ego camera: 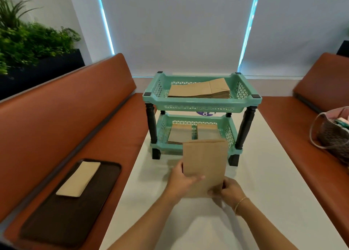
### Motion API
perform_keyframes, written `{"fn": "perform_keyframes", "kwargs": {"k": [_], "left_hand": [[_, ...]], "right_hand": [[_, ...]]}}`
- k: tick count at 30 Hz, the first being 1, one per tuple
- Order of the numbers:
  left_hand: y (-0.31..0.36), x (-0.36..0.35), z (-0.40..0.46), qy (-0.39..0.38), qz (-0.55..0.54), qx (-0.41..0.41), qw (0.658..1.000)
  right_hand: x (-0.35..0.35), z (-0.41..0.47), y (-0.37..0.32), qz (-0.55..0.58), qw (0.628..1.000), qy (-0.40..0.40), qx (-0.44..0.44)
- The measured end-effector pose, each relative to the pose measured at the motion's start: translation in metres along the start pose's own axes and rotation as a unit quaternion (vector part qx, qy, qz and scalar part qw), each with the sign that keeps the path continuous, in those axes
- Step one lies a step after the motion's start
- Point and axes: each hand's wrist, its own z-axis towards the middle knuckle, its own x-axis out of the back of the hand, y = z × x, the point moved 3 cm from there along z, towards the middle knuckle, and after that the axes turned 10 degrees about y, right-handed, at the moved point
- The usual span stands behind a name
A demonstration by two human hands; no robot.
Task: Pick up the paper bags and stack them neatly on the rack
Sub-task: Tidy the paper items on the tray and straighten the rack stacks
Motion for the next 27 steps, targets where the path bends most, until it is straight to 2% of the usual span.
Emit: {"fn": "perform_keyframes", "kwargs": {"k": [2,6,9,13,15,18,21,23,27], "left_hand": [[-0.006,-0.008,0.0,0.036,-0.007,0.01,0.999],[0.013,-0.014,0.004,0.032,-0.019,-0.016,0.999],[0.011,-0.011,0.008,0.023,-0.016,-0.03,0.999],[-0.003,-0.008,0.009,0.02,-0.016,-0.003,1.0],[0.001,-0.01,0.009,0.015,-0.02,0.006,1.0],[0.022,-0.005,0.01,0.01,-0.001,-0.023,1.0],[0.067,0.005,0.014,0.003,0.009,-0.081,0.997],[0.107,0.01,0.015,0.006,0.016,-0.133,0.991],[0.18,0.021,0.013,0.022,-0.084,-0.207,0.974]], "right_hand": [[-0.002,0.002,-0.002,-0.007,0.999,0.033,0.012],[0.002,0.009,-0.013,0.008,0.997,0.075,0.035],[0.0,0.011,-0.01,-0.01,0.997,0.067,0.037],[-0.009,0.008,0.0,-0.026,0.997,0.069,0.005],[-0.009,0.009,0.0,-0.073,0.996,0.059,0.005],[0.001,0.011,-0.009,-0.092,0.995,0.025,0.022],[0.019,0.008,-0.034,-0.015,0.998,-0.02,0.065],[0.032,0.004,-0.06,0.076,0.993,-0.032,0.08],[0.049,-0.003,-0.116,0.287,0.955,-0.01,0.079]]}}
